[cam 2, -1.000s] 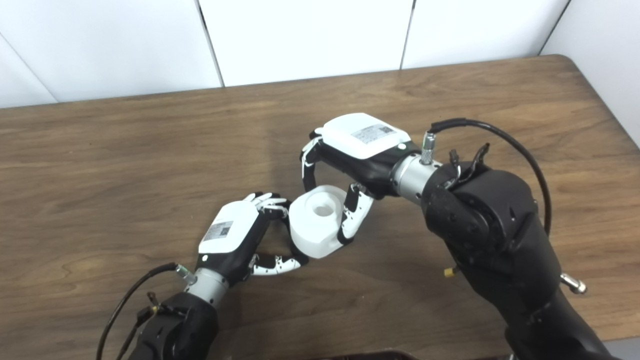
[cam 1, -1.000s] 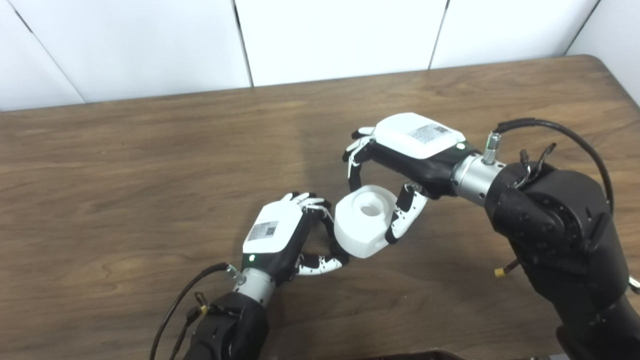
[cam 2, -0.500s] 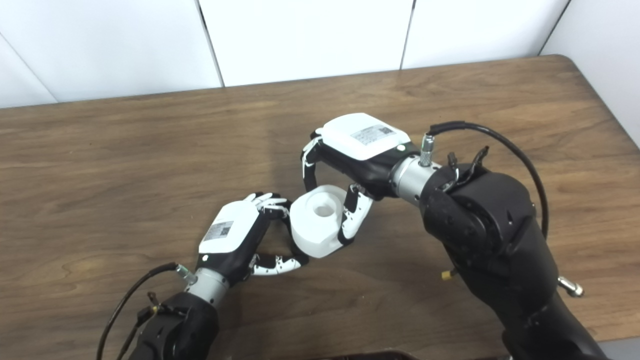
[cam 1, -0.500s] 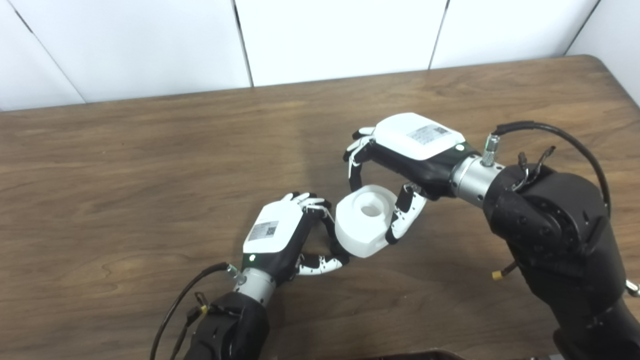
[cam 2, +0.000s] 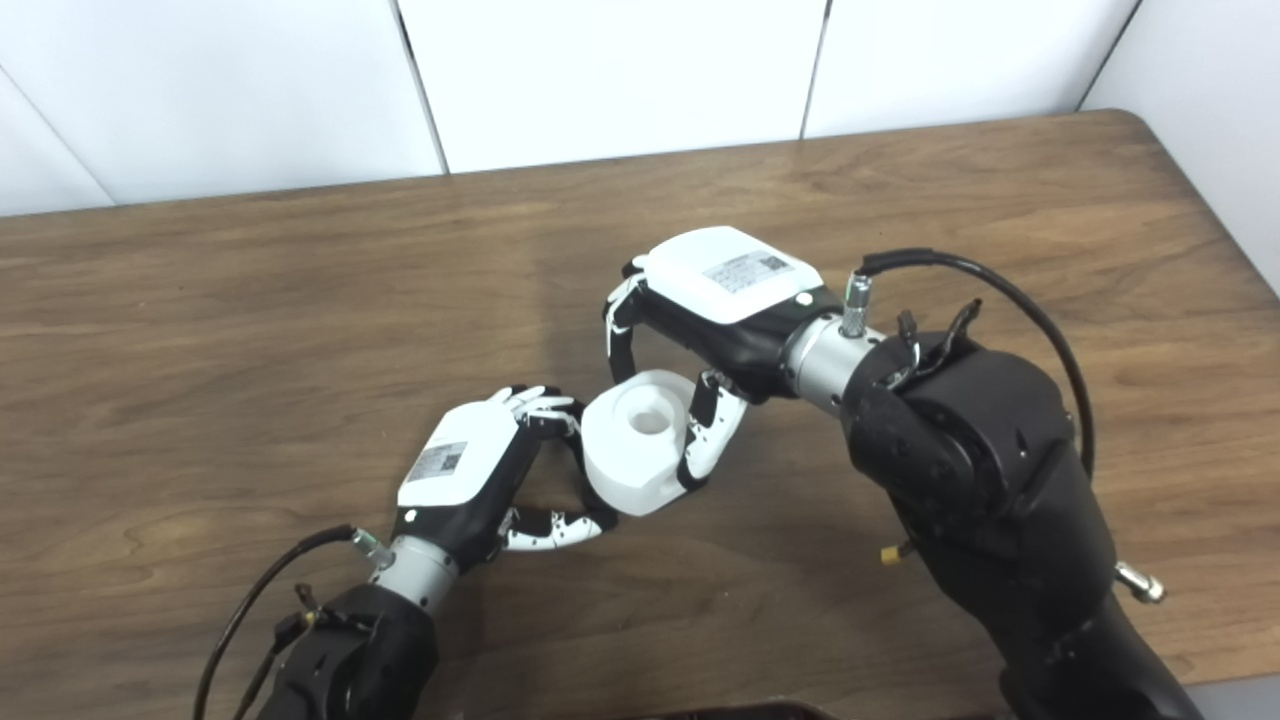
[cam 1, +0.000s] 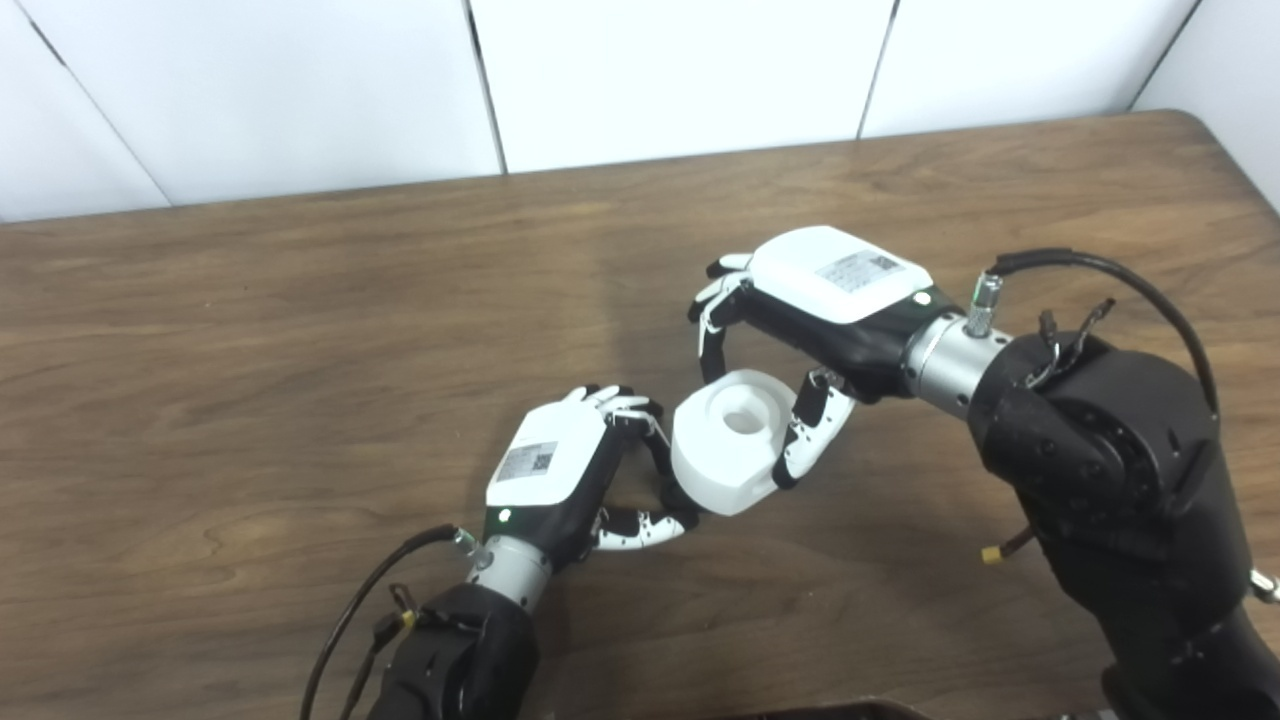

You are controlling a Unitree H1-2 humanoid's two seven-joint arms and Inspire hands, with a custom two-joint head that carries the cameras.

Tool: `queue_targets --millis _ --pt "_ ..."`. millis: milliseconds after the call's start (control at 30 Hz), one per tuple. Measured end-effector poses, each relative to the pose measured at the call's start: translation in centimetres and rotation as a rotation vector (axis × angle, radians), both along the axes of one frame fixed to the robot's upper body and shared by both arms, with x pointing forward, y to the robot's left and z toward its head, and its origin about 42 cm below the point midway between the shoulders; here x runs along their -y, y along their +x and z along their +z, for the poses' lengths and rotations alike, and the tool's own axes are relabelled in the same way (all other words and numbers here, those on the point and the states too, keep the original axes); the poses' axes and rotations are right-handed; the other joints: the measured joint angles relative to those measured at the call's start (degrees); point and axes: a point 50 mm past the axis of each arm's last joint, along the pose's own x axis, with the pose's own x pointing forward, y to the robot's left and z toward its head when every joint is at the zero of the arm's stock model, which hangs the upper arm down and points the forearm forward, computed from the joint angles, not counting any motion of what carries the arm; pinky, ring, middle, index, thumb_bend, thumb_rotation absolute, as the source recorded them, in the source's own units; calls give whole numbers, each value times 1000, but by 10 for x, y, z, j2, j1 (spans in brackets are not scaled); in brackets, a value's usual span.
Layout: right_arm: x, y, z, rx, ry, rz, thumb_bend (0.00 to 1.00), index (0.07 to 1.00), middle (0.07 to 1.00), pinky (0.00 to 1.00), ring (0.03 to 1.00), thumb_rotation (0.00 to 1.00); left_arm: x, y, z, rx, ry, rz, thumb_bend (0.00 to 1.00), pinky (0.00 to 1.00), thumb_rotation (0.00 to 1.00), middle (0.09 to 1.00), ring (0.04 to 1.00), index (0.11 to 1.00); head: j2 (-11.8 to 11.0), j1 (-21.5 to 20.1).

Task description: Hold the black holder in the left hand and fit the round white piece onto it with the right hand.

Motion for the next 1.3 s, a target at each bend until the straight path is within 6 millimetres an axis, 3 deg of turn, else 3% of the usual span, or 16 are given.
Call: queue_targets --millis 1300 --pt "-4 -4 3 56 -20 5 526 482 816 834 926 136 1 0 0 2 2 0 517 941 57 808 889 486 1 0"
